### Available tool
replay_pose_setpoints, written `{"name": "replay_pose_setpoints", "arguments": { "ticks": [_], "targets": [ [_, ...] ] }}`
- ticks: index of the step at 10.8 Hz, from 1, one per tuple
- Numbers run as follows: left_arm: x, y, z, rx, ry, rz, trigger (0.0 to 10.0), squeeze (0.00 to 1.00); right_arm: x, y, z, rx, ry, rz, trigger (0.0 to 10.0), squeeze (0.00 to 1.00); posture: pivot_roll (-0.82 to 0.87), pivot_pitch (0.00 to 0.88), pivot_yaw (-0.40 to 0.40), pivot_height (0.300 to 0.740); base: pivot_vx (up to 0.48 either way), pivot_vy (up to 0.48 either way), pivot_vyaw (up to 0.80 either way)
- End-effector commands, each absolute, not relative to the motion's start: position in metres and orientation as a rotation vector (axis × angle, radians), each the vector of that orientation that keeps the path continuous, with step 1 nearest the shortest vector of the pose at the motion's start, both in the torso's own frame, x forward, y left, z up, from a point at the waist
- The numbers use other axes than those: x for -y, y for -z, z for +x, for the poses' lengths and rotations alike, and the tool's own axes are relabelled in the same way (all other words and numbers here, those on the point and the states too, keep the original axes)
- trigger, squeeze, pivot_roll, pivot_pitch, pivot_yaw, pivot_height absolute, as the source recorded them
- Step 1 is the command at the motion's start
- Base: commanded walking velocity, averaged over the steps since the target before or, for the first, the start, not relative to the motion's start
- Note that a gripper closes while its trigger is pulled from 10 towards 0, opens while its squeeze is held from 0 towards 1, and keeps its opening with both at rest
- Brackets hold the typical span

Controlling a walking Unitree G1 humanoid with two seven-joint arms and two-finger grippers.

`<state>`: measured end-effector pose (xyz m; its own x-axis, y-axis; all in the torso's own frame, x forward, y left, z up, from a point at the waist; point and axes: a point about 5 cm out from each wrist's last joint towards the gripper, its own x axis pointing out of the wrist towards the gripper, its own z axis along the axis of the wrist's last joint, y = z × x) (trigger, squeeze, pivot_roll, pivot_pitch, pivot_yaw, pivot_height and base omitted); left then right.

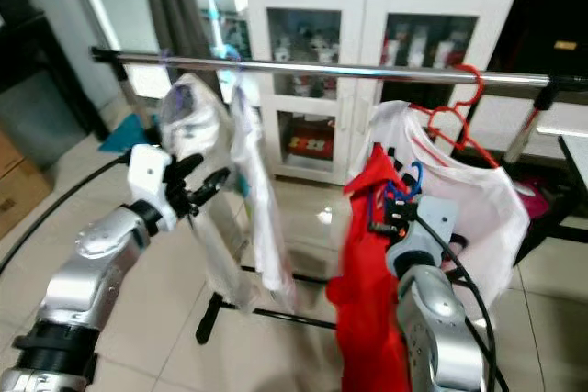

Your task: Hang hanger

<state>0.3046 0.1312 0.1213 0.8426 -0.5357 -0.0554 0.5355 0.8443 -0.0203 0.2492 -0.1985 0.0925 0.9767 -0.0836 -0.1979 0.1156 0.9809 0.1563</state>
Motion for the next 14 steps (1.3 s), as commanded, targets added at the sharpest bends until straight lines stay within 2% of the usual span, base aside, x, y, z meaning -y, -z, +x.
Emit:
{"name": "replay_pose_setpoints", "arguments": {
  "ticks": [1,7,8,14],
  "targets": [
    [-0.138,-0.127,0.307,-0.045,0.551,0.02,10.0,0.0,0.196,-0.103,0.254,-0.142,0.085,0.17,10.0,0.0,-0.19,0.0,0.064,0.74,0.337,0.0,0.0],
    [-0.135,-0.129,0.307,-0.04,0.558,0.011,10.0,0.0,0.197,-0.105,0.255,-0.136,0.082,0.169,10.0,0.0,-0.19,0.0,0.055,0.74,0.328,0.0,0.0],
    [-0.133,-0.128,0.304,-0.041,0.581,-0.001,10.0,0.0,0.199,-0.106,0.254,-0.132,0.086,0.16,10.0,0.0,-0.19,0.0,0.045,0.74,0.0,0.0,0.0],
    [-0.114,-0.146,0.289,-0.027,0.954,0.026,10.0,0.0,0.207,-0.14,0.278,0.012,0.097,0.067,10.0,0.0,-0.18,0.0,0.06,0.74,0.0,0.0,0.0]
  ]
}}
